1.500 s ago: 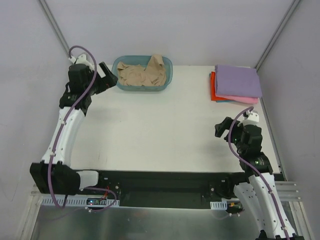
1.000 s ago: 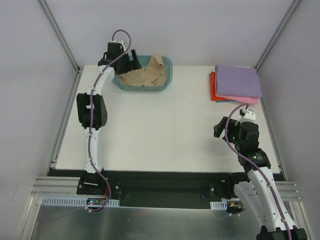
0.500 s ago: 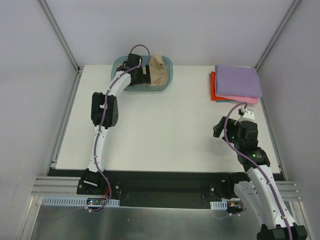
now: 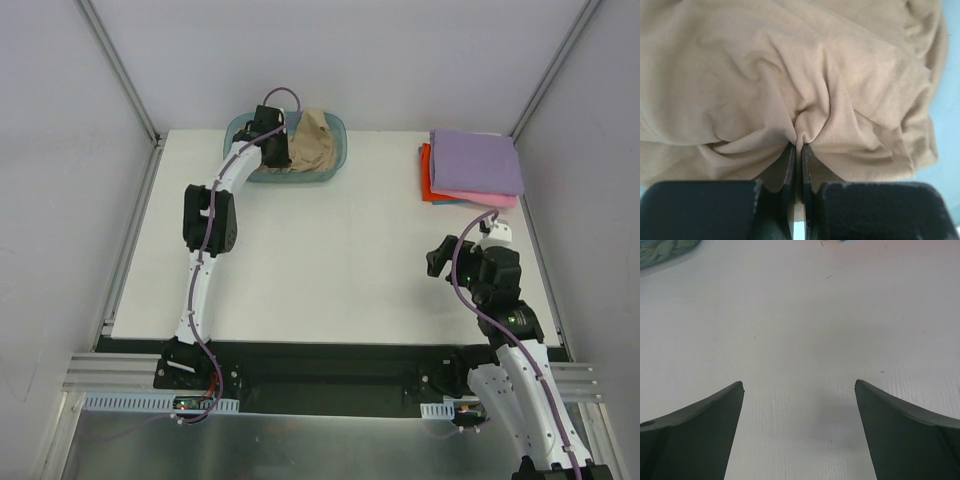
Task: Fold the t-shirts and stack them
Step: Grab the tshirt from the pile, then move the tshirt to the center of the board
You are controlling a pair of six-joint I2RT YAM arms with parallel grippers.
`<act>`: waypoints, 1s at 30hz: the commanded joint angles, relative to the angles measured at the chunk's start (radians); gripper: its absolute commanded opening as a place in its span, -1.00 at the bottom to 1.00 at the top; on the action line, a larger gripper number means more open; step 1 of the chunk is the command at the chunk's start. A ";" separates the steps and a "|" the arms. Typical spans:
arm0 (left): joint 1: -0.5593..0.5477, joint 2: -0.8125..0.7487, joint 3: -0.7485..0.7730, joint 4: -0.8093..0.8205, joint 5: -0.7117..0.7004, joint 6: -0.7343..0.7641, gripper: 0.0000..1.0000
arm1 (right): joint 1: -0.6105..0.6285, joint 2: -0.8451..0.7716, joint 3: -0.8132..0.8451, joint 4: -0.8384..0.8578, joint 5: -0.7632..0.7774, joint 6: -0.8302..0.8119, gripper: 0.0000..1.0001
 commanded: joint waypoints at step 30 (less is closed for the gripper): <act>-0.491 -0.984 -0.102 0.059 0.010 0.211 -1.00 | 0.006 -0.167 0.013 -0.028 0.169 0.040 0.93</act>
